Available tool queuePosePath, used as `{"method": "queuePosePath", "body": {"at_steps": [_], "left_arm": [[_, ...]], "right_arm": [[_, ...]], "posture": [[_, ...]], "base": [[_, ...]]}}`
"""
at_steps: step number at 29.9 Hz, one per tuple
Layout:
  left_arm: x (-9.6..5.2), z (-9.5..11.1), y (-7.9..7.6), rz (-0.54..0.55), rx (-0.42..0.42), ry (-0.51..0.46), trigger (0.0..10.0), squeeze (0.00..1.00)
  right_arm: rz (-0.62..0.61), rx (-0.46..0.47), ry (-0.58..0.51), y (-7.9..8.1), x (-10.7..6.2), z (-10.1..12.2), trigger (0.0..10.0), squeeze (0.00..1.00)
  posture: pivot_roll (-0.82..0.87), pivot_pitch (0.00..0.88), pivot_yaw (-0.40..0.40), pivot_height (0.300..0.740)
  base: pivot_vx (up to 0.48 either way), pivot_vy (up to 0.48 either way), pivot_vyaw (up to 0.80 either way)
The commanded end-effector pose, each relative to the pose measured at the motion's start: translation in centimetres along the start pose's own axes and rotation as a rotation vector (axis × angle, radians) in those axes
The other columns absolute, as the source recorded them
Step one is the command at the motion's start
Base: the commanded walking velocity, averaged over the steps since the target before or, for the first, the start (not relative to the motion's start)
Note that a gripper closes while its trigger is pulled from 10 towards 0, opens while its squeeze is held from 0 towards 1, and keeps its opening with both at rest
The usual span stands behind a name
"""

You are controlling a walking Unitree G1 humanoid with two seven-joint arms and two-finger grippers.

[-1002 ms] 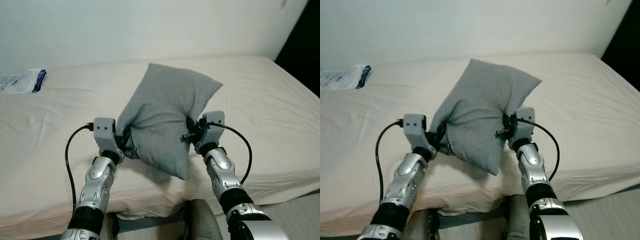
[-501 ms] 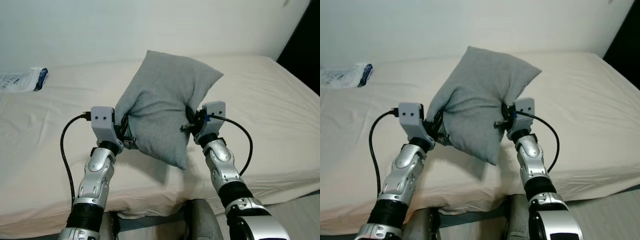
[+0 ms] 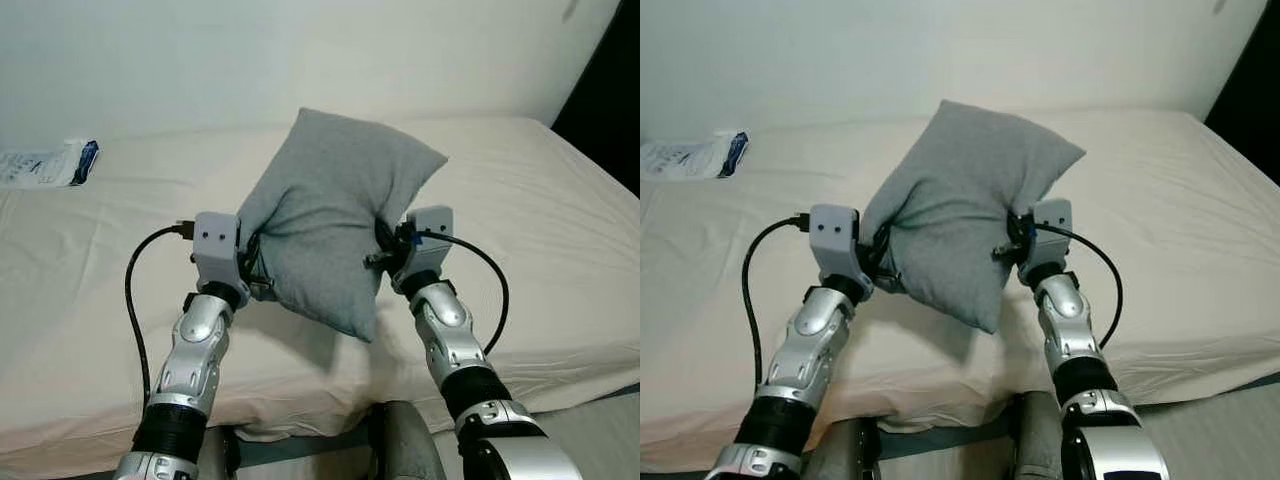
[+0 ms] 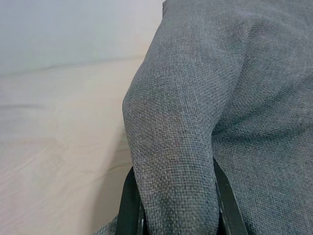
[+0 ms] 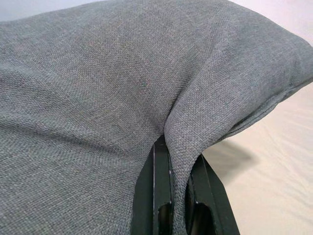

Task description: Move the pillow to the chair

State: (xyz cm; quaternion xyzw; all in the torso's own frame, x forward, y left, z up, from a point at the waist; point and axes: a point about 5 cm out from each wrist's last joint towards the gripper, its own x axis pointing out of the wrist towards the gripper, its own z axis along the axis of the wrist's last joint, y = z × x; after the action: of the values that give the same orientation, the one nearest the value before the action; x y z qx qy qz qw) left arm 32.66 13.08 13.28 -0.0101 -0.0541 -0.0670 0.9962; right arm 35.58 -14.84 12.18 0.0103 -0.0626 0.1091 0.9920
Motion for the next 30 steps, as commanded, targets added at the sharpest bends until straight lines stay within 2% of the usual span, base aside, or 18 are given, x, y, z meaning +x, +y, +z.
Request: {"method": "queuePosePath", "body": {"at_steps": [1,8,18,23,30], "left_arm": [[-0.08,0.90,1.34,0.073,0.031,-0.058,10.0,0.00],[-0.06,0.78,1.45,0.072,0.044,-0.051,10.0,0.00],[0.04,0.78,1.05,0.056,0.057,-0.048,10.0,0.00],[0.27,0.93,1.07,0.057,0.053,-0.052,10.0,0.00],[0.36,1.04,0.98,0.059,0.048,-0.055,10.0,0.00]], "right_arm": [[-0.060,0.014,-0.018,-0.97,-0.31,0.29,10.0,0.00],[-0.040,0.011,-0.007,-0.35,-0.25,0.13,10.0,0.00],[-0.045,0.009,-0.003,-0.51,-0.18,0.21,10.0,0.00],[-0.058,0.009,-0.010,-0.88,-0.21,0.41,10.0,0.00],[-0.055,0.005,-0.009,-0.84,-0.15,0.45,10.0,0.00]], "posture": [[-0.01,0.000,-0.048,0.606],[-0.02,0.000,-0.041,0.626],[-0.01,0.000,-0.034,0.656],[-0.01,0.000,-0.038,0.686],[-0.01,0.000,-0.038,0.701]], "base": [[0.000,0.000,0.00],[0.000,0.000,0.00],[0.000,0.000,0.00],[0.000,0.000,0.00],[0.000,0.000,0.00]]}}
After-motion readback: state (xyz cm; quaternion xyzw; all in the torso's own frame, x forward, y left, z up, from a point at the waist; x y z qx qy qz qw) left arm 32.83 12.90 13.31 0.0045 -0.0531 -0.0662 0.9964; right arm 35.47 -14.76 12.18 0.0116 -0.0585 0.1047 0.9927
